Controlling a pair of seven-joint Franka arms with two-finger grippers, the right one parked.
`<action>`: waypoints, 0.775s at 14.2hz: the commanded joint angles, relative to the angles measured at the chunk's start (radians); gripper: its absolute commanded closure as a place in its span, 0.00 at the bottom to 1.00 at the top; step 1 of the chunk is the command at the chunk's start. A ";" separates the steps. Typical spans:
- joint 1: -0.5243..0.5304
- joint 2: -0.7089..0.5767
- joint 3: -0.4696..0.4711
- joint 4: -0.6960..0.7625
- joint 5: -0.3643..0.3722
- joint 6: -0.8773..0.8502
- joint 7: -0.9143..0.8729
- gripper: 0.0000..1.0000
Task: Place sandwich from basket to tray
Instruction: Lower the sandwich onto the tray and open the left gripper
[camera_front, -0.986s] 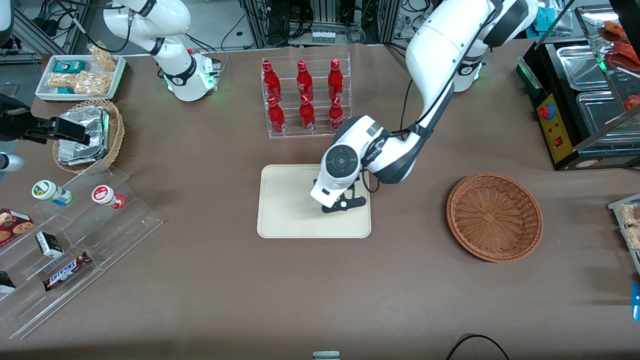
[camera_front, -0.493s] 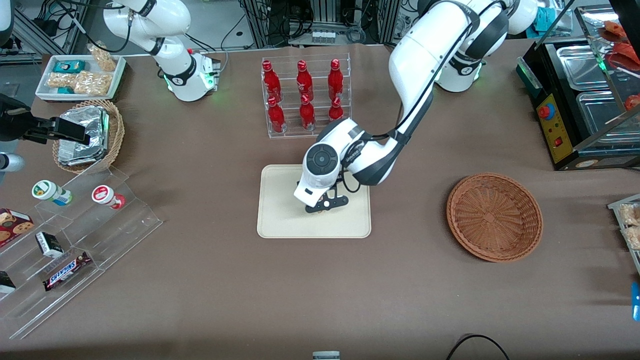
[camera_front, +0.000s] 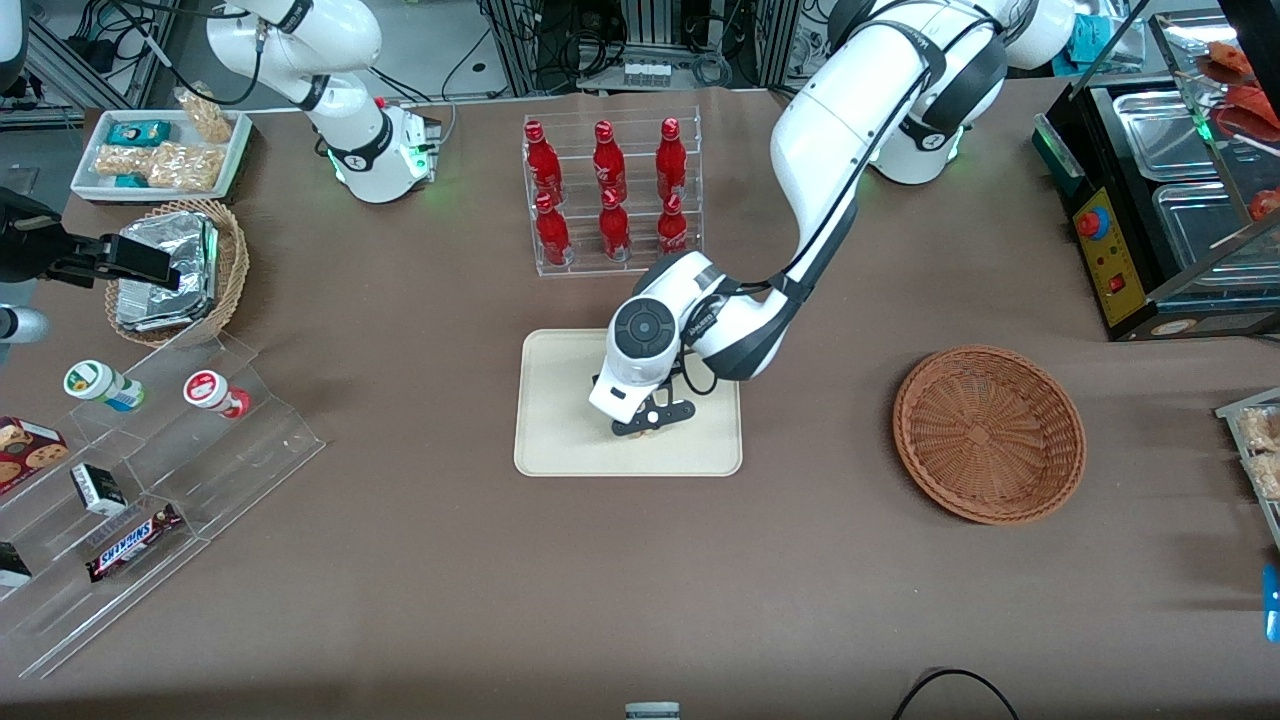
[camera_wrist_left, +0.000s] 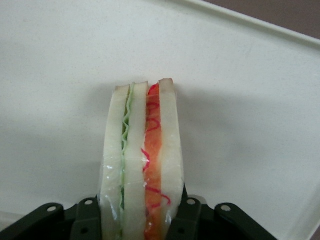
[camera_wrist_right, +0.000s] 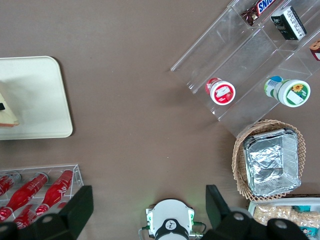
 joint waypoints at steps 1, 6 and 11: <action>-0.017 0.016 0.009 0.032 0.022 0.001 -0.037 0.15; -0.016 0.015 0.009 0.035 0.037 0.003 -0.040 0.00; 0.001 -0.028 0.012 0.025 0.043 0.011 -0.036 0.00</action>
